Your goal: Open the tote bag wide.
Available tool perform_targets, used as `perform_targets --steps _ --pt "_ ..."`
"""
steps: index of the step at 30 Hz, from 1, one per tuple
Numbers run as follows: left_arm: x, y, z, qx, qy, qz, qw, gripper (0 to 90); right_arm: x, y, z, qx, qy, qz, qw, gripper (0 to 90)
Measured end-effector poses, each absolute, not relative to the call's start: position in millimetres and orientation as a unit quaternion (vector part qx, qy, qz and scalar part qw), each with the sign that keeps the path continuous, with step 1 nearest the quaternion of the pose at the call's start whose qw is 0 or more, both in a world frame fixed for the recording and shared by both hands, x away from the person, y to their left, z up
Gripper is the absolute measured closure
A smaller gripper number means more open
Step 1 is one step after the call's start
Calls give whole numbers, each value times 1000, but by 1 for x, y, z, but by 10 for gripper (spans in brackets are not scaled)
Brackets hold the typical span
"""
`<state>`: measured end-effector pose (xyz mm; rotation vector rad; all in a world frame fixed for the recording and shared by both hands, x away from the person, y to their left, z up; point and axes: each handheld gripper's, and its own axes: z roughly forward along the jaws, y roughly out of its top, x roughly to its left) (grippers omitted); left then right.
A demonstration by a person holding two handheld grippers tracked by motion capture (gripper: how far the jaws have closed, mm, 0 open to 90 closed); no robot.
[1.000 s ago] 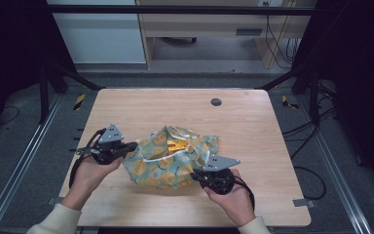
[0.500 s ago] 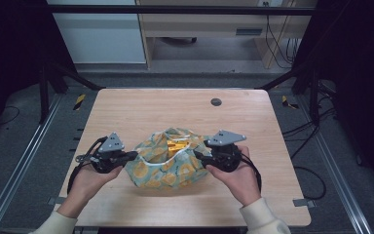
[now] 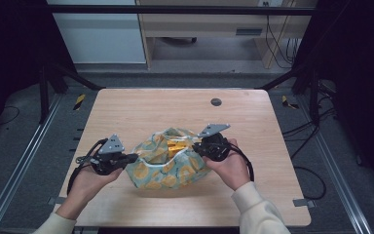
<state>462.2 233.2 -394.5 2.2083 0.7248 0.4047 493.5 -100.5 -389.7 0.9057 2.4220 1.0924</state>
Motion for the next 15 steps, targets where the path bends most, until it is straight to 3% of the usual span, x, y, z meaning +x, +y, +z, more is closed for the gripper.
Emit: perform_targets --steps 8,15 --pt "441 234 -394 870 267 149 387 897 459 -116 -365 288 829 444 181 893" --pt "428 231 -410 883 253 142 369 897 429 -123 -370 262 833 459 162 893"
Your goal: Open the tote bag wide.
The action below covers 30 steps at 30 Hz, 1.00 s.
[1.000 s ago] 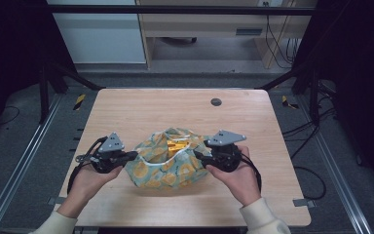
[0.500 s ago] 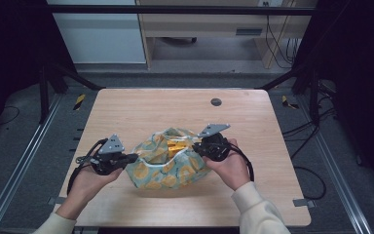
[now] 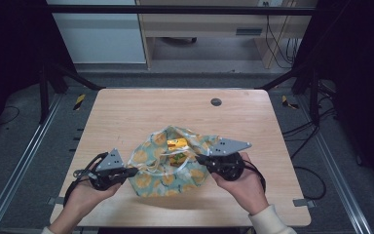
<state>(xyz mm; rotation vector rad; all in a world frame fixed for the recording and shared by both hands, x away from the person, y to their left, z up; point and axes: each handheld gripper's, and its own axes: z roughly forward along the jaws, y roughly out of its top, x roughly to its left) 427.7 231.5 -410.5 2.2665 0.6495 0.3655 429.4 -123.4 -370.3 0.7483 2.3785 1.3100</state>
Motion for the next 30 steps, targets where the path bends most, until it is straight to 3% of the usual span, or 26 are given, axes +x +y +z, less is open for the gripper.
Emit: perform_targets --steps 8,13,16,21,30 --pt "429 232 -430 886 262 127 360 896 424 -128 -398 267 856 418 144 879" --pt "429 229 -437 892 256 124 352 895 429 -130 -396 275 855 413 150 651" --pt "429 229 -438 892 256 122 351 895 433 -130 -387 280 849 419 160 586" --pt "429 228 -440 892 257 124 352 893 451 -124 -383 291 849 401 183 567" --pt "430 226 -440 892 257 121 352 892 488 -106 -399 319 852 373 181 497"
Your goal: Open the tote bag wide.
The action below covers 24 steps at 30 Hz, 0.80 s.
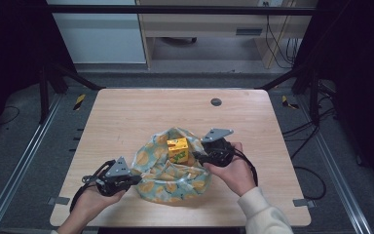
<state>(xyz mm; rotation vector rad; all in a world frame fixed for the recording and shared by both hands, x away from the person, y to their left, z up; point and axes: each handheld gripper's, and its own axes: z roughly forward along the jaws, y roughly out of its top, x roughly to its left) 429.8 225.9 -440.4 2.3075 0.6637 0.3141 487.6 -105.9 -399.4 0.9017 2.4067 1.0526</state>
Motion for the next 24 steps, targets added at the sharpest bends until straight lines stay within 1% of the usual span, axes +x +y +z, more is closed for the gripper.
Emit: perform_targets --steps 1,2,3,6,7,10,11,12,13,15,19,21,24 --pt "430 226 -440 893 256 121 351 892 492 -103 -403 325 855 362 179 452" --pt "430 226 -440 893 256 122 350 892 492 -103 -403 325 855 362 179 452" --pt "430 226 -441 894 256 120 349 892 497 -100 -408 331 860 349 173 428" --pt "430 226 -440 894 255 120 348 892 500 -98 -412 333 864 339 165 428" --pt "430 226 -440 894 255 120 348 891 502 -98 -415 331 869 331 161 554" --pt "430 225 -440 894 255 120 349 891 506 -101 -414 331 869 327 166 753" --pt "431 225 -440 894 255 119 348 891 506 -101 -414 331 869 327 166 753" --pt "432 224 -440 894 256 120 349 891 508 -103 -413 332 866 333 170 808" --pt "434 221 -439 894 256 120 349 891 514 -105 -410 335 863 335 174 882" --pt "435 220 -438 894 255 121 349 890 517 -106 -409 337 861 338 176 892" --pt "441 212 -436 895 251 128 344 889 538 -112 -402 358 848 341 190 900" --pt "446 208 -440 897 254 128 340 888 553 -116 -404 374 842 344 183 900" --pt "449 205 -443 897 256 124 337 888 561 -117 -410 379 842 339 182 900"
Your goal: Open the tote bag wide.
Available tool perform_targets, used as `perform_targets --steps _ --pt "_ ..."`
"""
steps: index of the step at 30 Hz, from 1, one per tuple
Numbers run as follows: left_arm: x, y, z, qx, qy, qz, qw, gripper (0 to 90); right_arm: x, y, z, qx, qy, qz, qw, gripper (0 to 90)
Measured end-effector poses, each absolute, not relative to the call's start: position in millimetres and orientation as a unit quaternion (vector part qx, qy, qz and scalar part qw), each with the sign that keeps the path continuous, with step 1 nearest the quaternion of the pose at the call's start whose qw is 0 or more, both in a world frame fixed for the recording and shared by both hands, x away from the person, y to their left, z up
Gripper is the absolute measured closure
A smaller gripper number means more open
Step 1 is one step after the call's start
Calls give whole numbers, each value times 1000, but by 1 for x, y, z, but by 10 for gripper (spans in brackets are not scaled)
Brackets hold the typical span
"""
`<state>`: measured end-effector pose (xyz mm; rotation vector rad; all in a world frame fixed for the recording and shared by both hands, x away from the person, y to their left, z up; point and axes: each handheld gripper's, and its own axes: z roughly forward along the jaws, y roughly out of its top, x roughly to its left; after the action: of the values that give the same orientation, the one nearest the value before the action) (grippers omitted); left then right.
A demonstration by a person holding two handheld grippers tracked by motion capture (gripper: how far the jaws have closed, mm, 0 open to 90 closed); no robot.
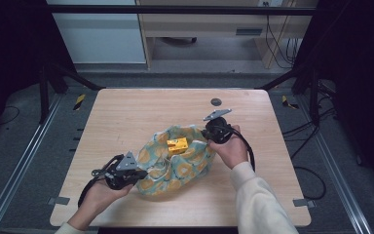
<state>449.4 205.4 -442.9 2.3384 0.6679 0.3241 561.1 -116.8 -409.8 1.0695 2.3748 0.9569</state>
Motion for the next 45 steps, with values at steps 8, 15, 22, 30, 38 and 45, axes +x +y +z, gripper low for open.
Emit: perform_targets --steps 8,15,22,30,38,45 --pt "453 207 -458 900 266 113 325 888 573 -123 -439 415 836 326 153 900" --pt "449 210 -467 903 267 107 319 889 574 -133 -453 431 833 316 139 900" --pt "445 209 -470 903 267 110 318 888 571 -139 -460 433 838 305 127 876" --pt "440 209 -467 903 262 120 317 854 556 -144 -441 424 828 329 160 583" --pt "439 204 -451 896 261 161 320 668 527 -154 -412 418 808 371 187 326" --pt "439 194 -415 888 251 194 332 505 482 -159 -394 391 798 414 198 283"
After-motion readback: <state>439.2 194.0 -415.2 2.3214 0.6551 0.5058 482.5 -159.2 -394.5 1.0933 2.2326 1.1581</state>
